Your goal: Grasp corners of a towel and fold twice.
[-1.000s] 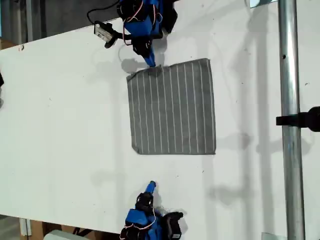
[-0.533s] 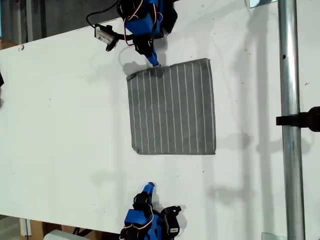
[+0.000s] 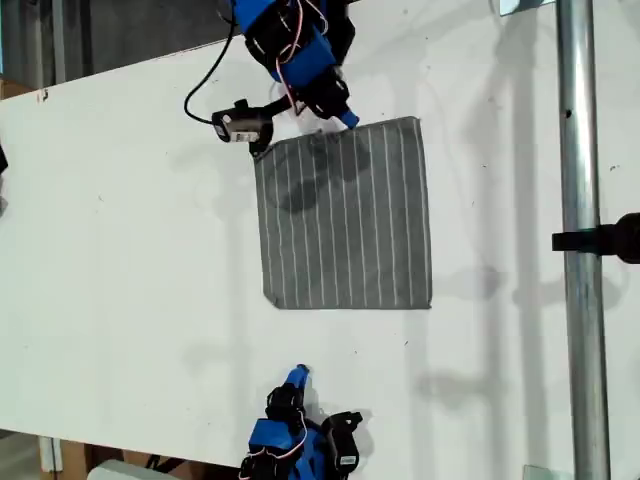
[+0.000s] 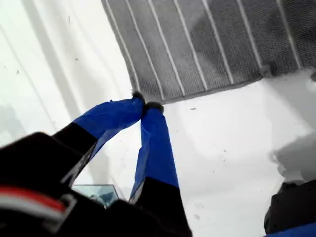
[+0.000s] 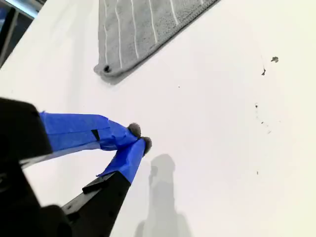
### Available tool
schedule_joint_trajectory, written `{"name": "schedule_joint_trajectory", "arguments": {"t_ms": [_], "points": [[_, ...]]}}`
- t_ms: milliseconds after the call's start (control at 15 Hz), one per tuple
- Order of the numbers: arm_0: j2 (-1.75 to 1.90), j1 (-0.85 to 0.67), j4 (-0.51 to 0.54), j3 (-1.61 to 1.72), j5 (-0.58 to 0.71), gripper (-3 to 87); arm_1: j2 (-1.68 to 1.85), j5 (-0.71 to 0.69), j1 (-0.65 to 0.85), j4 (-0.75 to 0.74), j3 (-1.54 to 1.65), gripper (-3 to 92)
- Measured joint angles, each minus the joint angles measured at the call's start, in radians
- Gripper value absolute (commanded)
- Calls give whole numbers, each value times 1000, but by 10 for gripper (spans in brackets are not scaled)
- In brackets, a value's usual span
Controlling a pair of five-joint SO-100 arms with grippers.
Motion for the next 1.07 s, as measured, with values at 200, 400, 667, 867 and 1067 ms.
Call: {"name": "schedule_joint_trajectory", "arguments": {"t_ms": [200, 400, 667, 867, 1067], "points": [[0, 0, 0, 0, -14, -29, -318, 0, -146, 71, -238, 332], [0, 0, 0, 0, -15, -29, -439, -14, -158, 118, -344, 398], [0, 0, 0, 0, -15, -29, -591, -2, -155, 181, -334, 412], [0, 2, -2, 0, -28, -29, -707, 26, -172, 66, -202, 367], [0, 6, -2, 0, -28, -29, -719, 26, -176, -107, -95, -1]]}}
